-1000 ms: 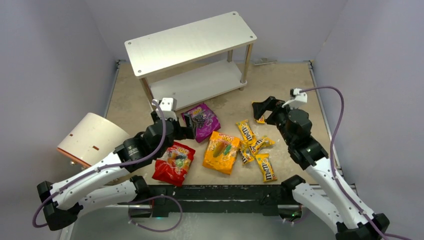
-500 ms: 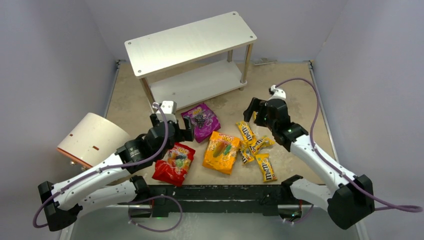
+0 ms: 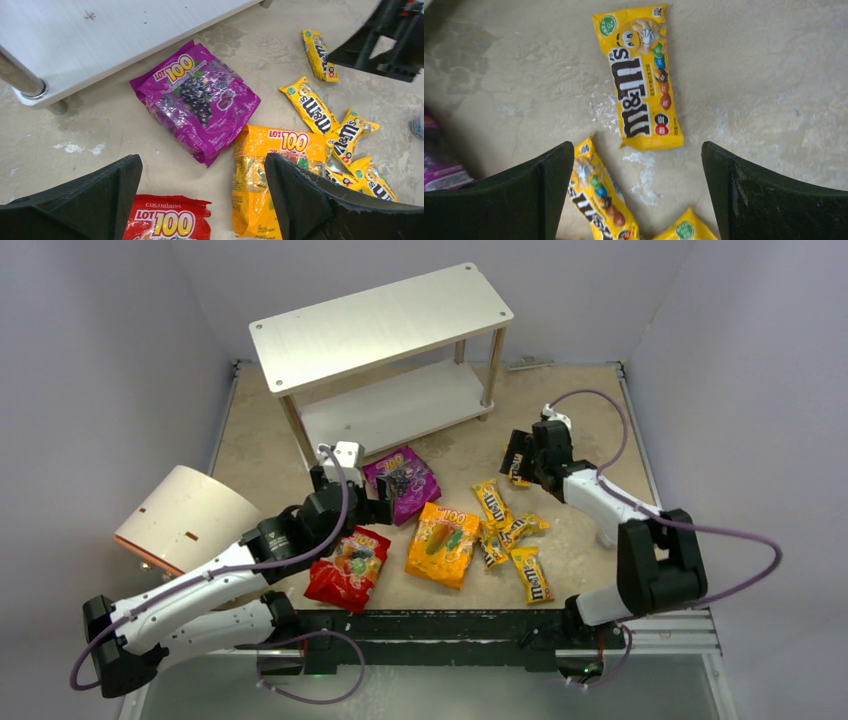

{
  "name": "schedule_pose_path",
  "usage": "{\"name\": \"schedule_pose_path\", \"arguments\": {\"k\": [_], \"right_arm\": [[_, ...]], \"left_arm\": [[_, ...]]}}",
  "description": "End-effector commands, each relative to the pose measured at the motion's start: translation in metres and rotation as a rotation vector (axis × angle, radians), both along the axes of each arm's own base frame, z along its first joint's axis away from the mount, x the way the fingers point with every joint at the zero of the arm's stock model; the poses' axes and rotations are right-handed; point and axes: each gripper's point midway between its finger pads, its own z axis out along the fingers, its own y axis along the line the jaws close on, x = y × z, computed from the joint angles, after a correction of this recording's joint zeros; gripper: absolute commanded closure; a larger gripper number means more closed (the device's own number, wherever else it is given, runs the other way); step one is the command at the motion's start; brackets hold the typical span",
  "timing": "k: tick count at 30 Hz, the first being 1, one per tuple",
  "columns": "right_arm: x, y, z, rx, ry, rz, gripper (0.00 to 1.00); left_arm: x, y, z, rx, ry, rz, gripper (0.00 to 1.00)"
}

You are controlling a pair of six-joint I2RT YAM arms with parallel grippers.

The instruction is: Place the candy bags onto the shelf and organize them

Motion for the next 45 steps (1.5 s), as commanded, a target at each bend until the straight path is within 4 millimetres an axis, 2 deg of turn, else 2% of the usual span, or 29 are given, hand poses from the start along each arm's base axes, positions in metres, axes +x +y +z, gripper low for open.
{"name": "schedule_pose_path", "arguments": {"k": [1,4,7,11,14,16,18,23,26,28,31,34,37,40,43,45], "right_arm": [[0.036,0.001,0.004,-0.089,-0.034,0.063,0.01],[0.034,0.006,-0.019,-0.115,0.042,0.137,0.01],[0.039,0.01,-0.032,-0.127,0.075,0.172,0.05],[0.046,-0.006,-0.044,-0.206,0.102,0.107,0.09],[0.048,-0.016,-0.053,-0.248,0.112,0.069,0.21],[0.046,-0.017,-0.061,-0.261,0.126,0.073,0.37],[0.046,-0.013,-0.065,-0.248,0.135,0.093,0.41],[0.048,-0.004,-0.055,-0.211,0.082,0.131,0.59],[0.045,0.003,-0.042,-0.194,0.043,0.171,0.63],[0.042,0.011,-0.03,-0.189,0.005,0.21,0.65],[0.032,0.034,-0.008,-0.18,-0.07,0.307,0.65],[0.015,0.065,0.013,-0.165,-0.134,0.413,0.65],[-0.011,0.108,0.034,-0.085,-0.19,0.547,0.66],[-0.04,0.147,0.06,0.011,-0.282,0.662,0.67],[-0.064,0.173,0.072,0.062,-0.322,0.756,0.67],[-0.074,0.186,0.08,0.077,-0.343,0.797,0.67]], "left_arm": [[0.004,-0.019,0.007,-0.027,-0.018,-0.059,0.0],[0.003,-0.023,-0.002,-0.028,0.016,-0.059,0.0],[0.003,-0.022,-0.011,-0.029,0.029,-0.05,0.0],[0.002,-0.023,-0.011,-0.02,0.022,-0.068,0.0],[0.004,-0.018,-0.012,-0.009,0.019,-0.041,0.0],[0.005,-0.014,-0.014,-0.008,0.017,-0.021,0.0],[0.005,-0.012,-0.016,-0.009,0.019,-0.01,0.0],[0.005,-0.008,-0.014,-0.041,0.035,0.032,0.0],[0.006,-0.005,-0.009,-0.067,0.04,0.072,0.0],[0.006,-0.01,-0.006,-0.096,0.038,0.061,0.0],[0.008,-0.025,-0.003,-0.153,0.055,0.037,0.0],[0.02,-0.042,0.001,-0.178,0.104,-0.006,0.0],[0.04,-0.056,0.004,-0.277,0.162,-0.076,0.01],[0.046,-0.081,0.011,-0.386,0.177,-0.206,0.01],[0.045,-0.103,0.023,-0.473,0.165,-0.302,0.01],[0.047,-0.108,0.024,-0.5,0.172,-0.311,0.01]]}}
